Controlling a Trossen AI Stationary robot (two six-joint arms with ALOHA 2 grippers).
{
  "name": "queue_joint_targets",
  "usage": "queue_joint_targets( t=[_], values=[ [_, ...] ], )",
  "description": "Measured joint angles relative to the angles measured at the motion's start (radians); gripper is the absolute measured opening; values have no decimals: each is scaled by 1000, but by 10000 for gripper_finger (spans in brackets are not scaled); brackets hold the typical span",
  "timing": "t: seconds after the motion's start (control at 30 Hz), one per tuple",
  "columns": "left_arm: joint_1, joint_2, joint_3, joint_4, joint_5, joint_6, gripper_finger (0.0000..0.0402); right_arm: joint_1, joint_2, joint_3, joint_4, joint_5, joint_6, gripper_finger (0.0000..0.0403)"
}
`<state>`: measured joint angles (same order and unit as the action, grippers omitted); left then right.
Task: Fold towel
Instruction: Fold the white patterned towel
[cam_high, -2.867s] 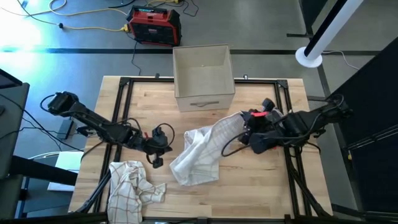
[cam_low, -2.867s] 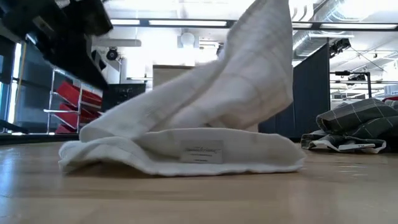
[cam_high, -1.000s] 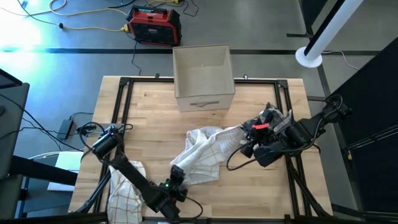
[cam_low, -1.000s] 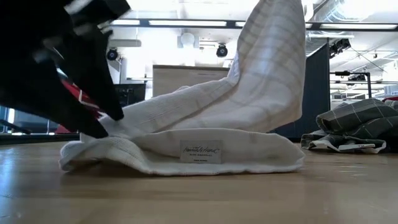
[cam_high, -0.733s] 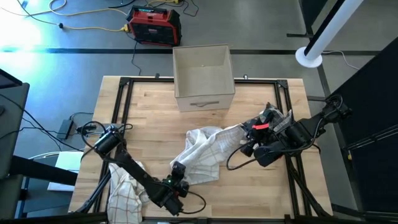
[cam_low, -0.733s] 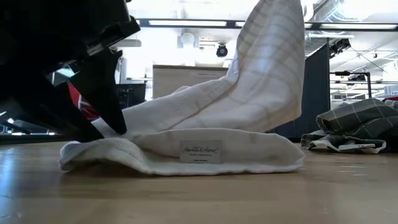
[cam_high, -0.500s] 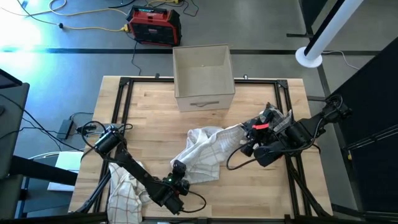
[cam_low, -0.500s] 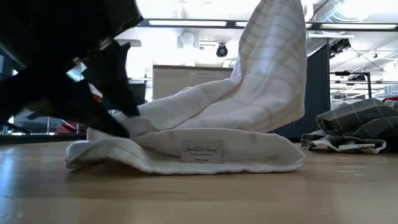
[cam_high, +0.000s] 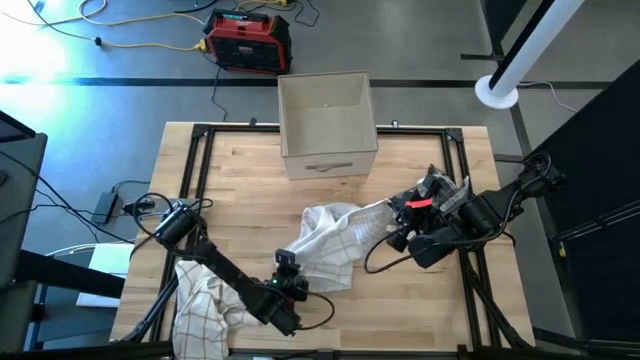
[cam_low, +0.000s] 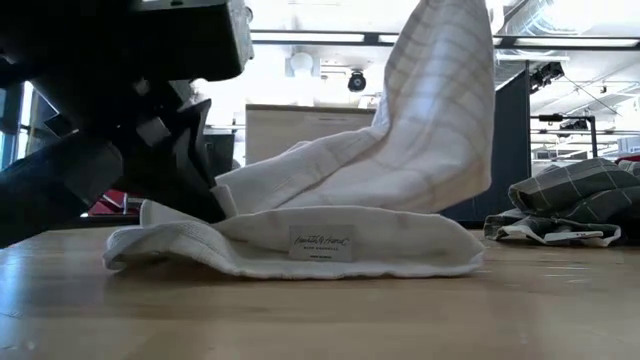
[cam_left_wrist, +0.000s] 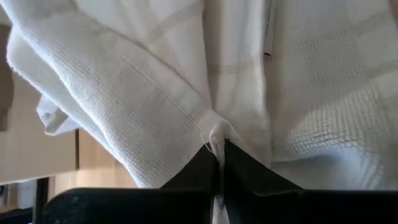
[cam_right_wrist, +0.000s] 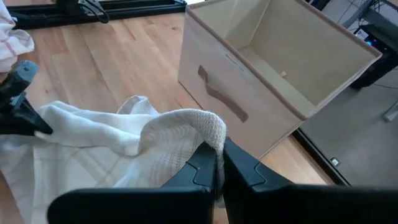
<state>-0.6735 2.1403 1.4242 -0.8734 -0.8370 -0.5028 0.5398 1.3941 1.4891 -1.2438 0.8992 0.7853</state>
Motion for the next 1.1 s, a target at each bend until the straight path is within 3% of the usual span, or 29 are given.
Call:
queue_joint_targets(
  t=[0.13, 0.27, 0.6, 0.87, 1.1],
  values=[
    [-8, -12, 28, -33, -22, -32, 2, 0, 0, 0, -1, -38, 0, 0],
    [-26, -51, 86, -177, -85, -129, 1, 0, 0, 0, -3, -65, 1, 0],
    [-85, -214, 163, -697, -258, -617, 0, 0, 0, 0, -7, -183, 2, 0],
    [-126, -448, 157, -694, -330, -562, 0, 0, 0, 0, -13, -220, -7, 0],
    [-111, -644, 158, -693, -474, -441, 0, 0, 0, 74, 43, -83, -163, 0]
  ],
)
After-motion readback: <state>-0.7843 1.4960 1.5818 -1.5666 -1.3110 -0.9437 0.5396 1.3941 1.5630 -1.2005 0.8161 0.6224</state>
